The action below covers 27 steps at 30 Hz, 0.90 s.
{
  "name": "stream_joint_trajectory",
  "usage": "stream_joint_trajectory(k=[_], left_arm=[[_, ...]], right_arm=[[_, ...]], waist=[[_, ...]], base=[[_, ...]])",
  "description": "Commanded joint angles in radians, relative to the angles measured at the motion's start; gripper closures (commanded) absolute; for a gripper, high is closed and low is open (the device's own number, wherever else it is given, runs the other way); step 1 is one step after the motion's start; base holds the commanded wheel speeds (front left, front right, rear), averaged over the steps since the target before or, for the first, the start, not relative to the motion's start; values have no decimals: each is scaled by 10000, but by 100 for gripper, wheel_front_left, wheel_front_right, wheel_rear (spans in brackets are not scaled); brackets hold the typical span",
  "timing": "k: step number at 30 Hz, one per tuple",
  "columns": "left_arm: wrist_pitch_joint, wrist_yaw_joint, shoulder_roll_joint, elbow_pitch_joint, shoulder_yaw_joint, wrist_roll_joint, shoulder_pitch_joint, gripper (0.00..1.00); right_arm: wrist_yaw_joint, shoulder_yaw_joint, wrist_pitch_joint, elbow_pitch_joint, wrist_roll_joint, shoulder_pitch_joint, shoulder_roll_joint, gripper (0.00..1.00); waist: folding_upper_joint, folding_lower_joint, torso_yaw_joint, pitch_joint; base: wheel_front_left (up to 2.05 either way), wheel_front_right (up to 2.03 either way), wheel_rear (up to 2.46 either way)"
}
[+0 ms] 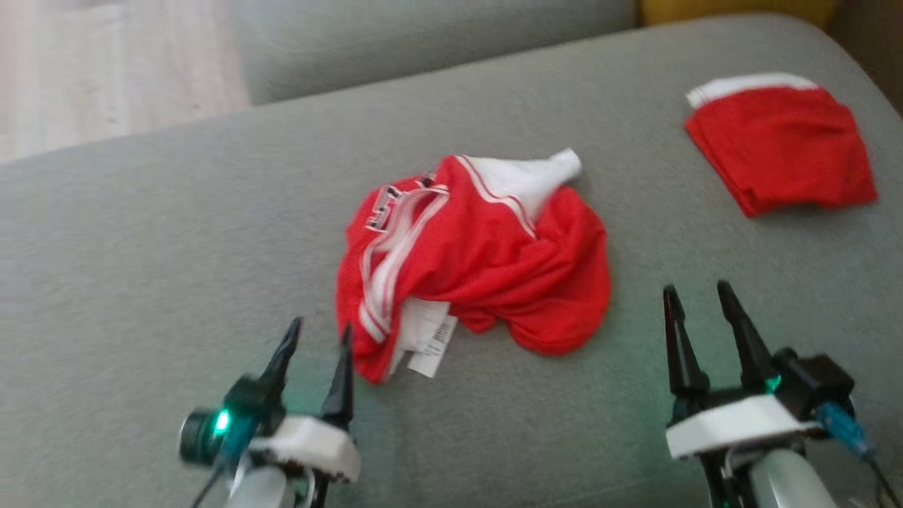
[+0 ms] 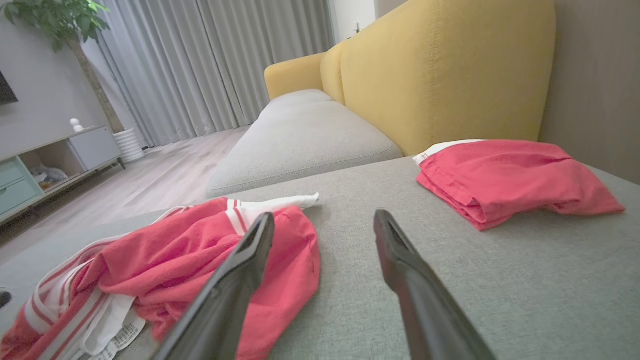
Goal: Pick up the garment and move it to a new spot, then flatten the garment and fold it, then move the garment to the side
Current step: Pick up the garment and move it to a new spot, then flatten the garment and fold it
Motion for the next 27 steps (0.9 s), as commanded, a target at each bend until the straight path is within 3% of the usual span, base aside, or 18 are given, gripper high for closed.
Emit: stream_joint_trajectory(k=[1,3,8,12,27], left_arm=[[-117,461,-56,-1056,795,46,538,0],[-121,768,-111,-1890,1183,224,1334,0],[-123,1068,-167,-3239,1873,723,2617,0],[-124,1038,-219,-4231,2390,1091,3578,0],[-125,817,-277,-4326,2888,2161,4596,0]], right_arm=[[35,161,-38,-203,-198,176,-37,0],[35,137,-38,-195,-234,361,-69,0],[35,76,-38,-46,-246,764,-84,0],[35,140,-38,205,-286,1209,-74,0],[35,316,-38,696,-407,1985,-43,0]], waist=[[0,-1,713,-665],[0,-1,1040,-904],[0,-1,1586,-1419],[0,-1,1923,-1942],[0,-1,2225,-2588]], base=[[0,0,0],[0,0,0],[0,0,0],[0,0,0],[0,0,0]])
